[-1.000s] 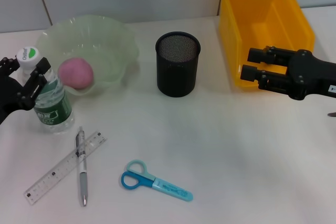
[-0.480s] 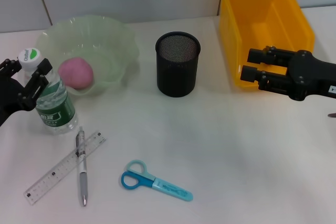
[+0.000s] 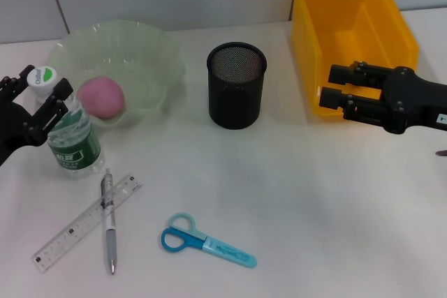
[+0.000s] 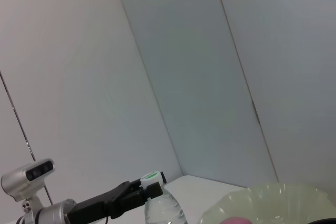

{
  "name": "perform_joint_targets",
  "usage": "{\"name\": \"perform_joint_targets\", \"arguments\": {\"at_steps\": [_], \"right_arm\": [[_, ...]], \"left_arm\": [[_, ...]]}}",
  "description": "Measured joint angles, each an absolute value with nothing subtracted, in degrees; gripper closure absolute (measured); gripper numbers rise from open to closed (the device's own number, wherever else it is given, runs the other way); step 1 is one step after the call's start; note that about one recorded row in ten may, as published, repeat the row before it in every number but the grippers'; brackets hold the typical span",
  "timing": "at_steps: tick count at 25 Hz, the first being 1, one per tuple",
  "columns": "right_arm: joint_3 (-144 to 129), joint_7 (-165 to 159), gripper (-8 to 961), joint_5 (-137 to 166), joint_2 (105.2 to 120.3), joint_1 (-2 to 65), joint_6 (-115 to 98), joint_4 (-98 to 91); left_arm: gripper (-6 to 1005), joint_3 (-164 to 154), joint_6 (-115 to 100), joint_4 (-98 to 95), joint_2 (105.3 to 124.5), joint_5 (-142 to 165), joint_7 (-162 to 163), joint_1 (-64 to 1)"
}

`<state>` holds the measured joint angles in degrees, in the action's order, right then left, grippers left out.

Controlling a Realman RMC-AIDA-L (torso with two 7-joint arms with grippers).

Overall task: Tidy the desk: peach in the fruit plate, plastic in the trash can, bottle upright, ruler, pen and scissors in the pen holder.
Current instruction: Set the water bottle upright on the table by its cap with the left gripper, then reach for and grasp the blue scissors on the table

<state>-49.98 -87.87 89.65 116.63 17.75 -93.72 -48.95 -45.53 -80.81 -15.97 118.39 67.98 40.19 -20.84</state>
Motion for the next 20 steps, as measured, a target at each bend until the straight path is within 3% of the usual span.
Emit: {"name": "perform_joint_targets", "arguments": {"at_steps": [15,20], "right_arm": [[-49.9,-88.0,346,89.6,116.62,17.7,-93.5,-49.0],[-49.9,-88.0,346,89.6,116.63,17.6,-93.4,-49.0]], "left_arm": [[231,-46.4,-80.8,-17.4,118.26,68.1,42.7,-20.5],[232,-48.7,-81.4,-23.1,118.12,68.2,48.8,-18.0]]}}
